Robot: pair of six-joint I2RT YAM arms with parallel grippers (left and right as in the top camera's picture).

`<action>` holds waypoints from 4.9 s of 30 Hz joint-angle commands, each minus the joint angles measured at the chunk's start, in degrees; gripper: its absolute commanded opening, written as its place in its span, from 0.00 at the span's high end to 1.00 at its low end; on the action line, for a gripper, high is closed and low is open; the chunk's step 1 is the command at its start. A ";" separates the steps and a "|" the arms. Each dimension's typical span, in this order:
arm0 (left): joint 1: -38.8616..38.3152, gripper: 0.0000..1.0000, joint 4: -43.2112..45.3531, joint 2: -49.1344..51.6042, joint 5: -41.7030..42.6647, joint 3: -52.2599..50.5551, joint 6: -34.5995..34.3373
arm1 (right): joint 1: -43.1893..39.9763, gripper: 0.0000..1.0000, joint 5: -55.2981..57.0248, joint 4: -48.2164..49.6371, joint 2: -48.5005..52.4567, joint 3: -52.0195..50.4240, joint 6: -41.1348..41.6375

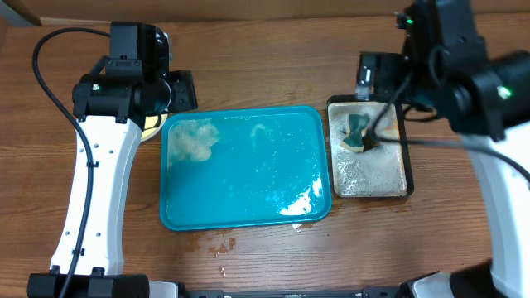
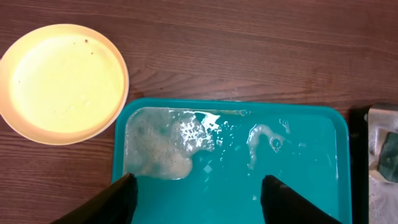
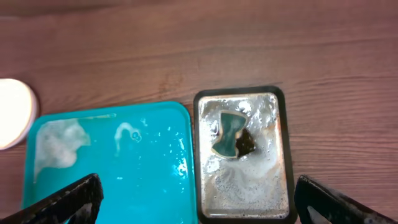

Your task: Clean dirty plates on tray and stack at the side

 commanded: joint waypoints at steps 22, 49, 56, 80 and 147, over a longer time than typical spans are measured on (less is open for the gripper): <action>-0.11 0.00 0.04 -0.98 -2.67 0.98 0.92 | -0.15 0.00 -0.28 -1.44 -14.69 0.87 -0.46; -0.46 0.00 0.04 -0.28 -2.67 0.98 0.92 | -0.15 0.00 -0.31 -0.79 -14.69 0.87 -0.46; -0.46 0.00 0.04 -0.28 -2.69 0.98 0.92 | -0.13 0.00 -0.31 -0.61 -14.69 0.87 -0.46; -0.46 0.00 0.04 -0.28 -2.69 0.96 0.92 | -0.13 0.00 0.74 -7.19 -14.62 0.87 -0.26; -0.46 0.00 0.04 -0.28 -2.69 0.96 0.92 | -4.31 0.00 -6.36 85.15 -83.47 -110.99 -8.66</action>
